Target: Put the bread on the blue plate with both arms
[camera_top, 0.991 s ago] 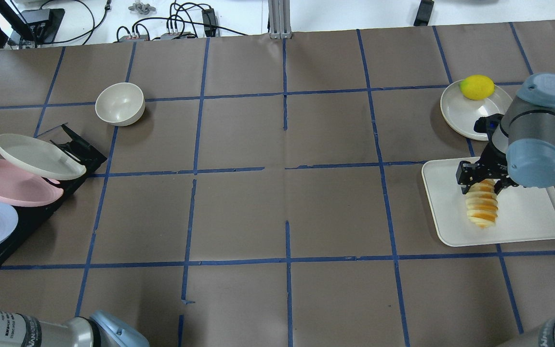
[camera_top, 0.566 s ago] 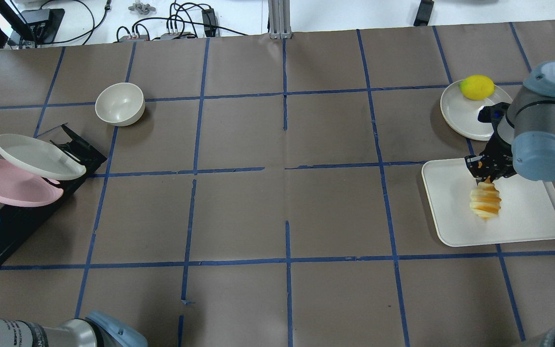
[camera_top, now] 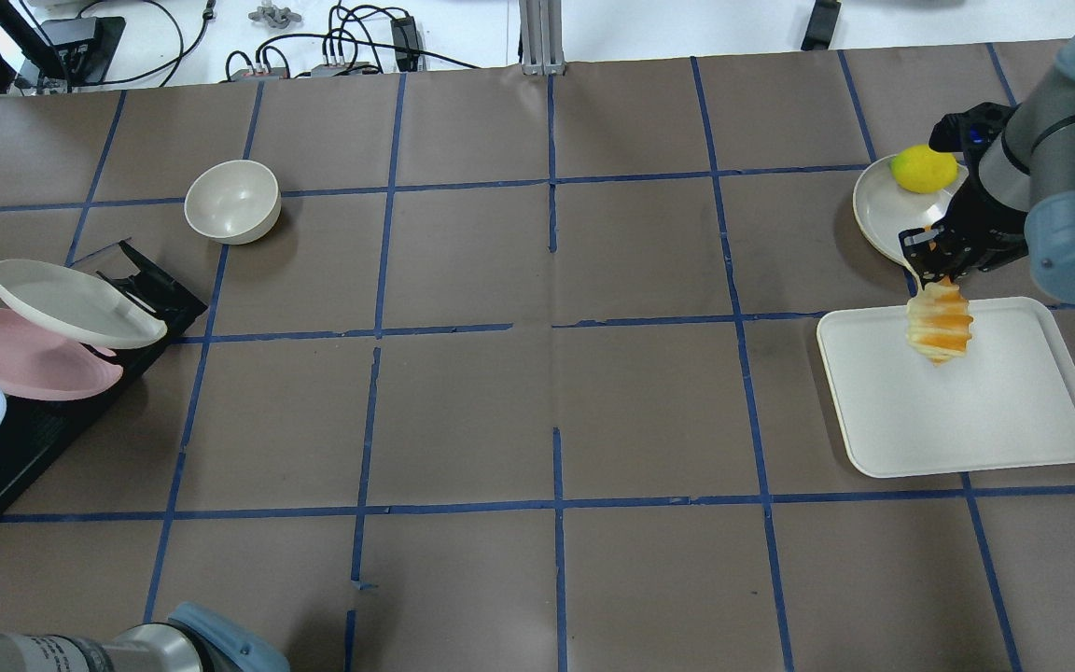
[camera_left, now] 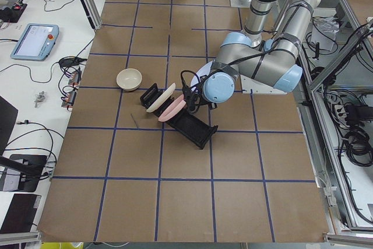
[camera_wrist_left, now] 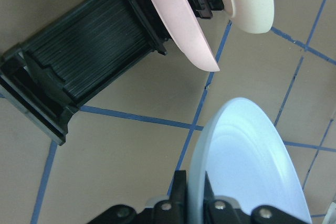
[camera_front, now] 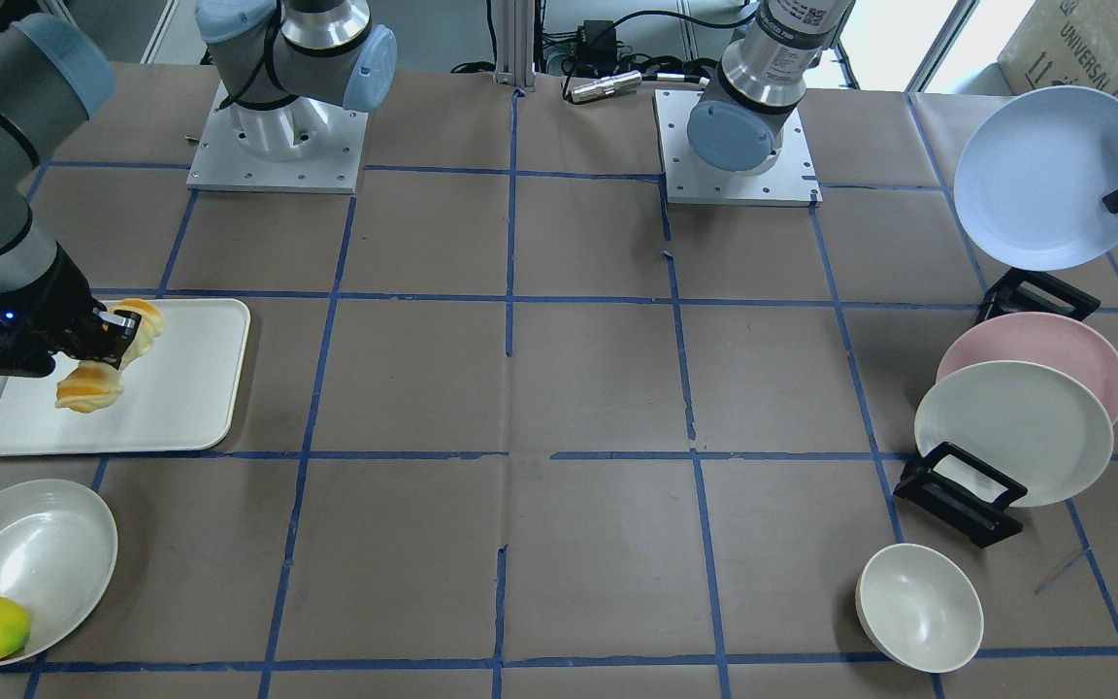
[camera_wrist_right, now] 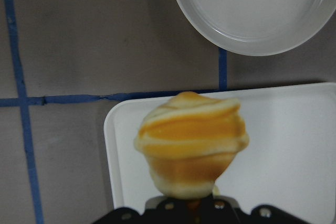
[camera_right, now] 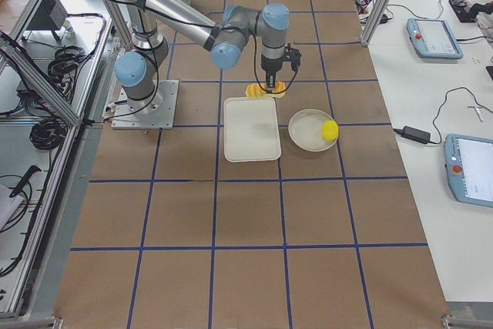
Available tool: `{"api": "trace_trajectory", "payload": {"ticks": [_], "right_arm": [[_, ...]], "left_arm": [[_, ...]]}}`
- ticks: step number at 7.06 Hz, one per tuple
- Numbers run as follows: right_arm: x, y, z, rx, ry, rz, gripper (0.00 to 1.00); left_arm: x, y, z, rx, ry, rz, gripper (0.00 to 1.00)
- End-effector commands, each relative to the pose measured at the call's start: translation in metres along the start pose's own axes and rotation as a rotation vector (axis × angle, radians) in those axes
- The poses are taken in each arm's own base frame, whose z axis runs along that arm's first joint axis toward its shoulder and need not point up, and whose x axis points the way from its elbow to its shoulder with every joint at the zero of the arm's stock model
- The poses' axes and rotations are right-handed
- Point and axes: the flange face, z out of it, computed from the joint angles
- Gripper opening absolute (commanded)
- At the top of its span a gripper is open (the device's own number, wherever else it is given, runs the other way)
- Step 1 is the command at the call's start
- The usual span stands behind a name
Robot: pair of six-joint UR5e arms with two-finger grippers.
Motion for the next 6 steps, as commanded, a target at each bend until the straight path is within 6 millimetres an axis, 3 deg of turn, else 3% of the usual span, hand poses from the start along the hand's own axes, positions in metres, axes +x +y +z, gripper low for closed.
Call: {"api": "trace_trajectory", "payload": {"ticks": [1,2,3,4,6], "right_arm": [[-0.053,-0.012,-0.093,-0.017,-0.041,-0.083,0.11],[-0.086,-0.011,-0.128,-0.037,-0.036,-0.145,0.10],[-0.105,-0.006,-0.140,-0.062,-0.036,-0.125,0.08],[-0.110,-0.002,-0.145,-0.072,0.005,-0.130,0.05],[-0.136,0.011,-0.145,-0.080,0.047,-0.171,0.04]], "left_arm": [[0.082,-0.031,0.035,-0.029,0.015,0.015,0.01],[0.126,-0.052,0.070,-0.070,0.005,-0.008,0.01],[0.173,-0.064,0.110,-0.078,0.016,0.008,0.01],[0.206,-0.067,0.160,-0.083,0.033,0.000,0.01],[0.252,-0.057,0.284,0.003,0.154,-0.044,0.01]]}}
